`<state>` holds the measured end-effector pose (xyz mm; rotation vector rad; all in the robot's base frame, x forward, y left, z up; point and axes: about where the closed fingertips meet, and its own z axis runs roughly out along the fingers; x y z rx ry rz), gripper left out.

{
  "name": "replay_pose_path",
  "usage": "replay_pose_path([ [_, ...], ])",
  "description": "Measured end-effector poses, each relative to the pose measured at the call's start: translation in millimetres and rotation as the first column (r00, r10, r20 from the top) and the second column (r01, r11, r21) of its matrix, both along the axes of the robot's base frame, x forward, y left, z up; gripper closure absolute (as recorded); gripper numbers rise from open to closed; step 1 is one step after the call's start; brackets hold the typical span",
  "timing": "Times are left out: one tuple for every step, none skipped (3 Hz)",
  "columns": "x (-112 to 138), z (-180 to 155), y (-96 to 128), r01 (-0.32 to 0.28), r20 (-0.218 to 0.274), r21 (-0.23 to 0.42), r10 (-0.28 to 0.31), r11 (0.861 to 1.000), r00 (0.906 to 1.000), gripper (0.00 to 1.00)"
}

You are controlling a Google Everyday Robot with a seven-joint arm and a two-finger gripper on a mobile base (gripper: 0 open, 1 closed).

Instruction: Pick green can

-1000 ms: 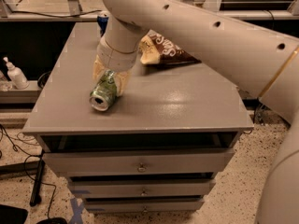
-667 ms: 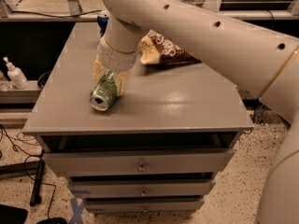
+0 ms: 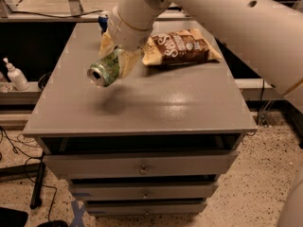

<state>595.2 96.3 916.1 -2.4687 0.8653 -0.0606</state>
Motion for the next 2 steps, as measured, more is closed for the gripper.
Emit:
replay_pose_path([
  [-3.7, 32.0, 0.4, 0.115, -0.049, 0.109, -0.110, 0.987, 0.9927, 1.00],
  [-3.7, 32.0, 0.5, 0.115, -0.049, 0.109, -0.110, 0.987, 0.9927, 1.00],
])
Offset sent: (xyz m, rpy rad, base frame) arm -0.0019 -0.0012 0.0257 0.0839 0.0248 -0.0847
